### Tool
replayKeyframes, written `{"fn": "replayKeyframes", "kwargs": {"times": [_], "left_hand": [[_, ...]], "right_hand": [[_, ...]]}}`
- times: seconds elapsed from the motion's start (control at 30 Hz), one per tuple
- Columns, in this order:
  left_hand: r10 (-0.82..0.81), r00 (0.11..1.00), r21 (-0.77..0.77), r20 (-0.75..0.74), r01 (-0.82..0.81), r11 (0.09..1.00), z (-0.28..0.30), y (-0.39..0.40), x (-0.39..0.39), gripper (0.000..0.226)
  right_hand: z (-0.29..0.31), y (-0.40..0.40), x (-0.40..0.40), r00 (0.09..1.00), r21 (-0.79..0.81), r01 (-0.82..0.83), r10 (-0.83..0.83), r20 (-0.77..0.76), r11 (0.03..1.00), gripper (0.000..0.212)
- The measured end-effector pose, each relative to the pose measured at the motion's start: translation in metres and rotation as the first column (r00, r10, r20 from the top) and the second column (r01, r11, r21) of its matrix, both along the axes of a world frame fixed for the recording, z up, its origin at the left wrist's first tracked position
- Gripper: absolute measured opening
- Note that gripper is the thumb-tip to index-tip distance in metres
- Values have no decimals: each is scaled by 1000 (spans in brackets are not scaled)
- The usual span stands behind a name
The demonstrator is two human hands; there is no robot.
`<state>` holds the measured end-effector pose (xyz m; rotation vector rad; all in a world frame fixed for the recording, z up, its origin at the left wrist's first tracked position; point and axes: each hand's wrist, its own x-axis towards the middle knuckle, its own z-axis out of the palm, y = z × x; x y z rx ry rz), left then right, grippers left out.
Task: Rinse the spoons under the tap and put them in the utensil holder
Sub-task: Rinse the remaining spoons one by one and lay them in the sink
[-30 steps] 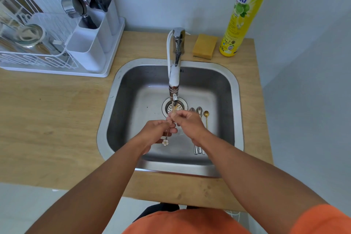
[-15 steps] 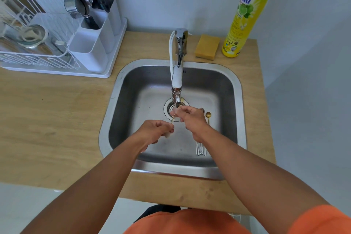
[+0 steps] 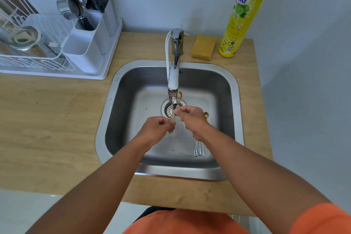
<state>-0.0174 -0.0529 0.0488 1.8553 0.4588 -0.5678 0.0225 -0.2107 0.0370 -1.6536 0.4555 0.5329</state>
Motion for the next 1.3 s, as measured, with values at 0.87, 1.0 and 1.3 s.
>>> {"fn": "replayKeyframes", "kwargs": {"times": [0.87,1.0,1.3], "left_hand": [[-287,957,448,-47,277,850,-21,-44,-31,35],[-311,947,441,-85,315,840,-23,-38,-29,34],[-320,928,490,-190,372,788,-37,11,-27,25]], "right_hand": [[0,-16,-19,966,-482,-259,231,-118,837,15],[-3,-34,-9,968,-628,-250,192,-160,737,17],[-19,-62,-10,962,-779,-272,190,-197,565,18]]}}
